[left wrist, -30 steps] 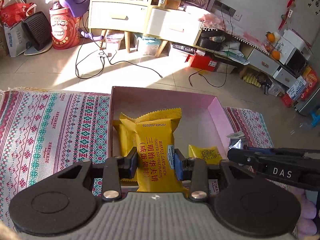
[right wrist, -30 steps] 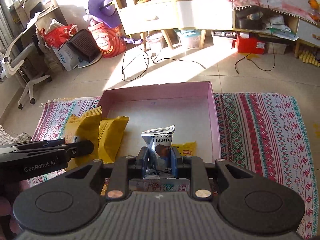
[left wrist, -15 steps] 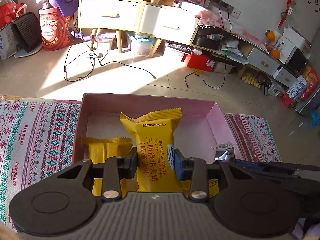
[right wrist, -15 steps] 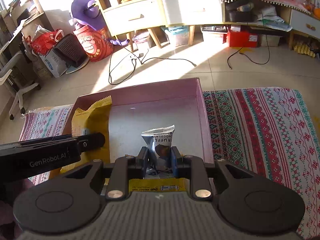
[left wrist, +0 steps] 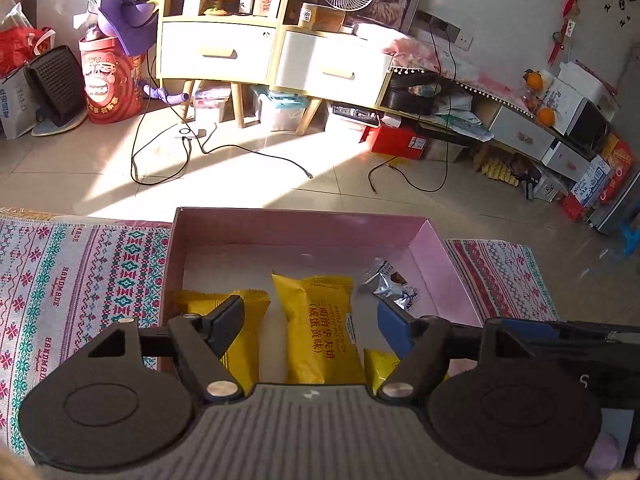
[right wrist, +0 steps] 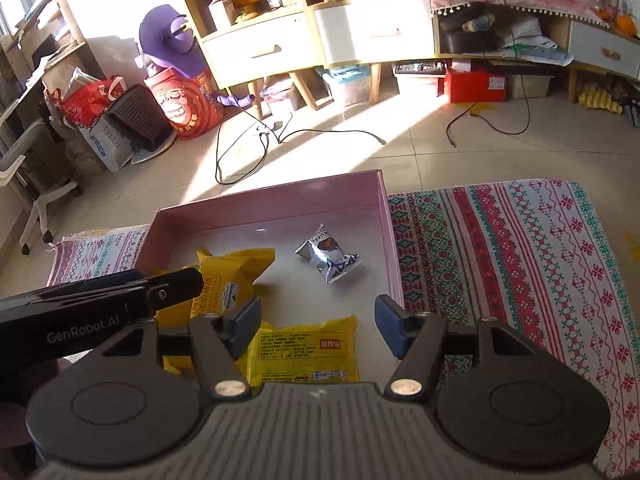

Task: Organize snacks
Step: 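Lower both held snacks into the pink box and open both tools, then move both tools back over the remaining snacks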

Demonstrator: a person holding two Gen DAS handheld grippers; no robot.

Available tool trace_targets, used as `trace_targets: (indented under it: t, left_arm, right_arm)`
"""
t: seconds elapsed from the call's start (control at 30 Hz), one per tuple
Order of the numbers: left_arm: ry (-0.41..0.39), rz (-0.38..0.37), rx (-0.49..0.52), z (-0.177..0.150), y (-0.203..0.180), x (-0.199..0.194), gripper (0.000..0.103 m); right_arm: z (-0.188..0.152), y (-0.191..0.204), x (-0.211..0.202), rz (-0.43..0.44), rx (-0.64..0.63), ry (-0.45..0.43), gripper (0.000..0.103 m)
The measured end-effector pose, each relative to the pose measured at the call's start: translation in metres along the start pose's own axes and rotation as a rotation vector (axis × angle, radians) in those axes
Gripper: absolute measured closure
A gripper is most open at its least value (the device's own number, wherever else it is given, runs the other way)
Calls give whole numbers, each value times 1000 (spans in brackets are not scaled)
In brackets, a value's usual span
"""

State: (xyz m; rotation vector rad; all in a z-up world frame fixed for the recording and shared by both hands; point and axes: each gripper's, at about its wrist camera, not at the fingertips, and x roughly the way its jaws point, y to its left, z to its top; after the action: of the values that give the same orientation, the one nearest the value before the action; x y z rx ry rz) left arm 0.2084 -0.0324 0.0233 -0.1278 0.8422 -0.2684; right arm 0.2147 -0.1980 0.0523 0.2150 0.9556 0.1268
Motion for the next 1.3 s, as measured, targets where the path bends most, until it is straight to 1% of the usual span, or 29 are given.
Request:
trace_targets:
  t: [0.23, 0.47, 0.53, 0.8, 1.0, 1.3]
  left_arm:
    - [-12, -7, 24, -7, -2, -21, 14]
    - [-10, -7, 33, -21, 3, -41, 9]
    - [-7, -3, 38, -27, 5, -47, 6]
    - [3, 13, 43, -45, 13, -69, 0]
    - [25, 42, 77, -58, 14, -81, 0]
    - [50, 61, 108, -84, 15, -99, 0]
  right_arm:
    - [-5, 0, -19, 7, -12, -13, 29]
    - [-15, 1, -37, 10, -31, -17, 20]
    - [-18, 1, -42, 12, -33, -19, 16]
    - [-34, 3, -60, 18, -36, -20, 12]
    - [-47, 8, -71, 31, -45, 0, 9]
    - [-73, 21, -85, 40, -107, 17, 7]
